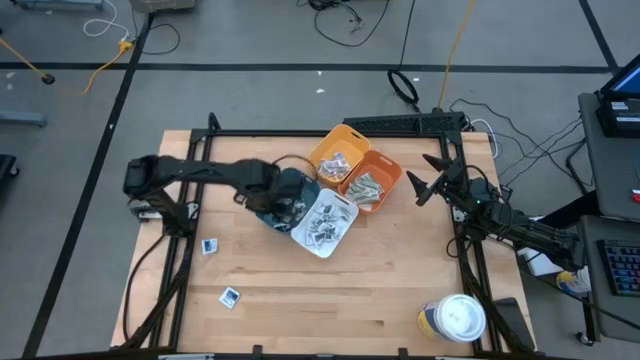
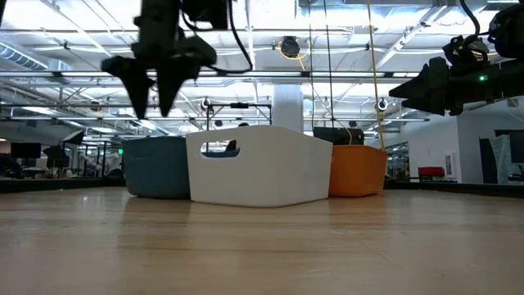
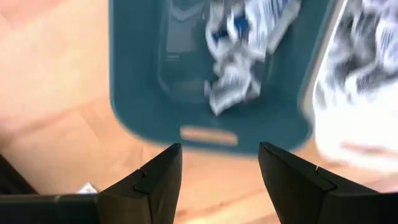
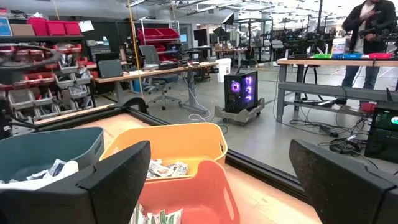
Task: Pick & Place First Aid Supplies
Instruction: Put the blue alcohol pad into the blue bin
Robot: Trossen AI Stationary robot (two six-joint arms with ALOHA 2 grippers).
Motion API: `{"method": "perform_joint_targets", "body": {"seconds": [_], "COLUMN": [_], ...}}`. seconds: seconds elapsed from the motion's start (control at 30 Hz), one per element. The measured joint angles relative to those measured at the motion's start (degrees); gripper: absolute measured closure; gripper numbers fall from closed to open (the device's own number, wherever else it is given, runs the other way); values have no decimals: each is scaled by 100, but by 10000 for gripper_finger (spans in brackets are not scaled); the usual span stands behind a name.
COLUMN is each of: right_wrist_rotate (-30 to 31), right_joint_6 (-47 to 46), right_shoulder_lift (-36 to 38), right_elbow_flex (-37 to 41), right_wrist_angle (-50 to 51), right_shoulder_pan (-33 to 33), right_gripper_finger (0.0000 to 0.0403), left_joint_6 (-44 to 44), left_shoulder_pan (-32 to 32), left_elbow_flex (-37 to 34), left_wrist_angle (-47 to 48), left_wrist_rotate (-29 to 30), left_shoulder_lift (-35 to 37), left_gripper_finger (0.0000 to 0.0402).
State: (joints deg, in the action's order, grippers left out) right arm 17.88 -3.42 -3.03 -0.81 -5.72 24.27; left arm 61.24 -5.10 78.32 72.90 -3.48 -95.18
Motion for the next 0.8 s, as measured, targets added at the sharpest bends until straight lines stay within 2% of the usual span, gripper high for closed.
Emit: {"method": "perform_joint_targets", "body": {"seconds": [0.33, 0.63, 0.8], "right_wrist_rotate": [-1, -1, -1], "right_joint_6": [-1, 0, -2], "right_shoulder_lift": [0, 0, 0], "right_elbow_flex": [0, 0, 1], "right_wrist_angle": [0, 0, 0], "right_shoulder_pan": [1, 1, 2], "right_gripper_finger": [25, 25, 25], "left_joint_6": [1642, 3627, 4669], "left_shoulder_pan": [1791, 3632, 4423], "left_elbow_flex": [-729, -752, -752], "left_wrist_angle": [5, 15, -9], "left_wrist_rotate": [-147, -254, -416], "left_shoulder_lift": [525, 525, 525], "left_gripper_finger": [186, 186, 186]}}
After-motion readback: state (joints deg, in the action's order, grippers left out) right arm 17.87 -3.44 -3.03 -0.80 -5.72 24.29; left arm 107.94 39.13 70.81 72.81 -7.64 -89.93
